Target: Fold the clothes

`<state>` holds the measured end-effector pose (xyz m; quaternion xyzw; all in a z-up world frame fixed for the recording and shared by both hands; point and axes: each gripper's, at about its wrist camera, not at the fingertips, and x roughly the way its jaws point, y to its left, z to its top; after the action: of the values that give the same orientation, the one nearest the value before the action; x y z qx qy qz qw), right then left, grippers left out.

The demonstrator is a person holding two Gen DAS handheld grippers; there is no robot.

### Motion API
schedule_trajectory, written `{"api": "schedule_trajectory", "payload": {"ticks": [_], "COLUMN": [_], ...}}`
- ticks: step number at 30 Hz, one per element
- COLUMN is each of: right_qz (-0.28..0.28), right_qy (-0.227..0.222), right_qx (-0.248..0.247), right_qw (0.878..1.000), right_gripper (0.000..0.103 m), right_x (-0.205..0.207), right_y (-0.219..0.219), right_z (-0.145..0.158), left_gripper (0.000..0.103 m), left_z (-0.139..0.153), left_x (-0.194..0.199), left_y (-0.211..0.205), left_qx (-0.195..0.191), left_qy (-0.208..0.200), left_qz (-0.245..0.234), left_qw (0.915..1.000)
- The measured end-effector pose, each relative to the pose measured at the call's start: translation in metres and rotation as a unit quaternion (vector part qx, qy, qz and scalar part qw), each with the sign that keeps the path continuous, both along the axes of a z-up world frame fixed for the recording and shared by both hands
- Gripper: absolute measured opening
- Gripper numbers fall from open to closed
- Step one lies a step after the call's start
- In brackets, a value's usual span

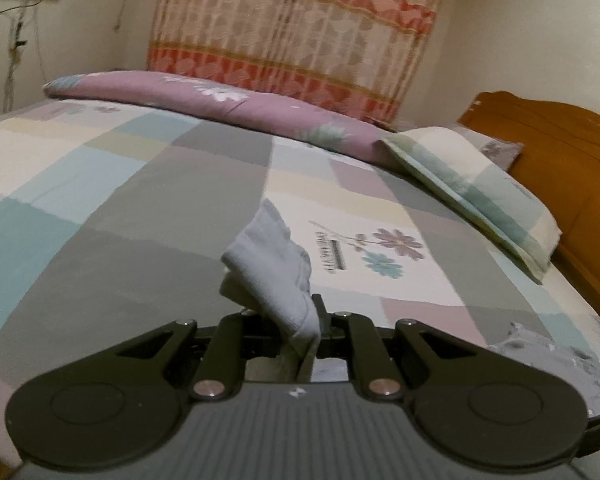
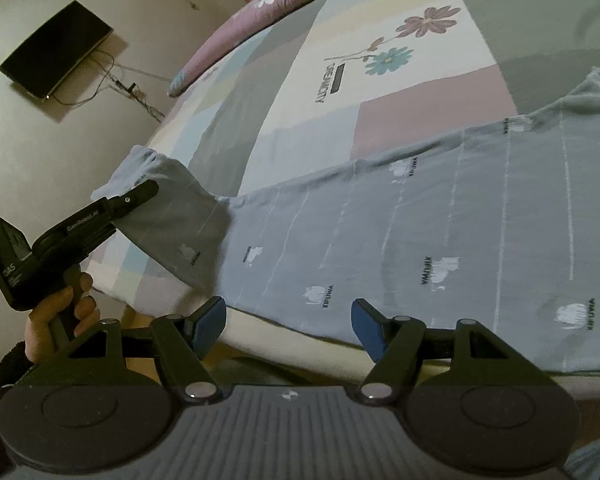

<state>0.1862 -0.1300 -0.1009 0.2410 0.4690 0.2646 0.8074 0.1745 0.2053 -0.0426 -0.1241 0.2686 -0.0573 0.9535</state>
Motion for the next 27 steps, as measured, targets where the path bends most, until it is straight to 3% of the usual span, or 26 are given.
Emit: {"api": "schedule_trajectory", "payload": {"ticks": [10, 18, 27], "right_qz": [-0.038, -0.06, -0.077], "right_qy": [-0.004, -0.004, -0.002], "right_qx": [0.011, 0.015, 0.019], "right_qw": [0.999, 0.998, 0.997], "right_gripper": [0.074, 0.074, 0.074], "right_x": [-0.008, -0.014, -0.016], "right_y": [-0.035, -0.055, -0.068], "right_z": [0.004, 0.002, -0.001], "left_gripper": [0.012, 0.012, 0.012], "left_z": [0.001, -0.008, -0.025], "left_x": [0.011, 0.016, 0.014], "left_y": [-0.058, -0.088, -0.129], "left_qx": [0.038, 0.05, 0.099], "left_qy": [0.003, 0.016, 0.024], "left_qz": [-0.066, -0.092, -0.127], "left_qw": [0.9971, 0.9943, 0.9867]}}
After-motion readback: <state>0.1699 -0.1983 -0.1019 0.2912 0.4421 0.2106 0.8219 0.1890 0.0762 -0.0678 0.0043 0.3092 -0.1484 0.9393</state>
